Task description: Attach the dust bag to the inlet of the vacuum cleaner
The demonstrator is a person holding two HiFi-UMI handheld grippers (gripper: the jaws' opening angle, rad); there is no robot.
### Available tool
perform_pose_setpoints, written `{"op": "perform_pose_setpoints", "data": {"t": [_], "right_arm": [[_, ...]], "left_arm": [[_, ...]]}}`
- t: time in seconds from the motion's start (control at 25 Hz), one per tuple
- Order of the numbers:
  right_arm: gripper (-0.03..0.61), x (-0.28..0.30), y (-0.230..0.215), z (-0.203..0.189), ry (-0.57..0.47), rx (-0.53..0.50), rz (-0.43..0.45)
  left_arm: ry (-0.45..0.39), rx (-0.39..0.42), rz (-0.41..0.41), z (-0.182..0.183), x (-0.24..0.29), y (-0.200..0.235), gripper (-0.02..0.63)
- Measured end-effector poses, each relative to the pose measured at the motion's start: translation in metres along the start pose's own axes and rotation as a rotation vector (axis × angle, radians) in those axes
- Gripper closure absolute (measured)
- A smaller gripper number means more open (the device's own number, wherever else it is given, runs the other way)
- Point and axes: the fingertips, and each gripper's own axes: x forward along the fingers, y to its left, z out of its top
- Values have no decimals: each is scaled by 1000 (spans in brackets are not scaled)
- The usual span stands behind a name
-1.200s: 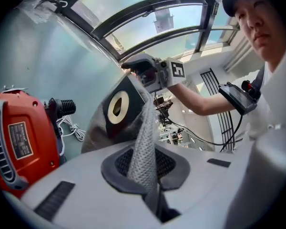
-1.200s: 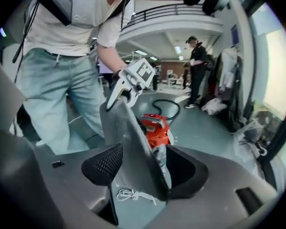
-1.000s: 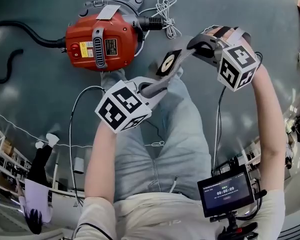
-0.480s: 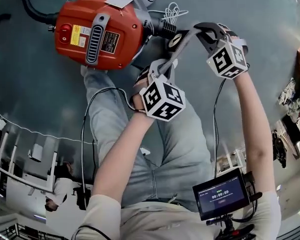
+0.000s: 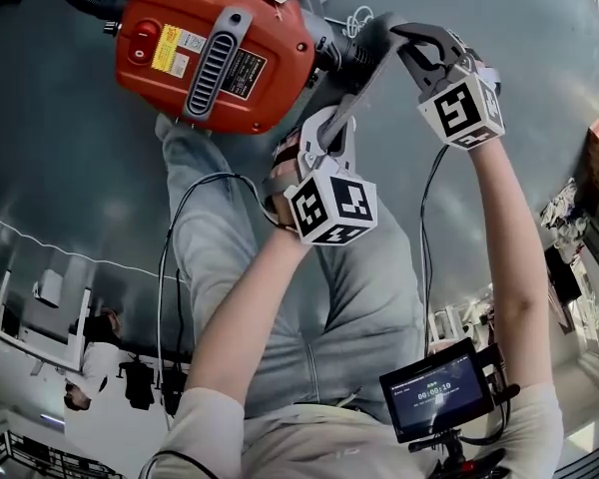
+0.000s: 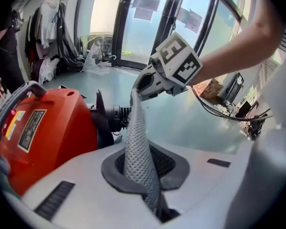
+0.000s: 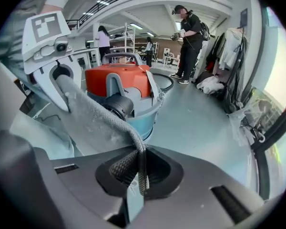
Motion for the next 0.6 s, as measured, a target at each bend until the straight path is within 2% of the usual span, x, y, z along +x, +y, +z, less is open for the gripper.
{"op": "perform_pose_setpoints", "data": {"t": [0.16, 0.4, 0.52, 0.6], "right_arm": [[561, 19, -5, -2, 15, 50, 54], [561, 28, 9, -17, 45, 80, 119], [561, 35, 18, -18, -11, 233, 167], [560, 32, 13, -18, -83, 444, 216]], "left_arm": [[9, -43, -37, 5, 19, -3, 598], [78, 24, -25, 30, -13, -4, 598], [93, 33, -14, 38, -17, 4, 598], [85, -38, -42, 33, -11, 10, 598]]}}
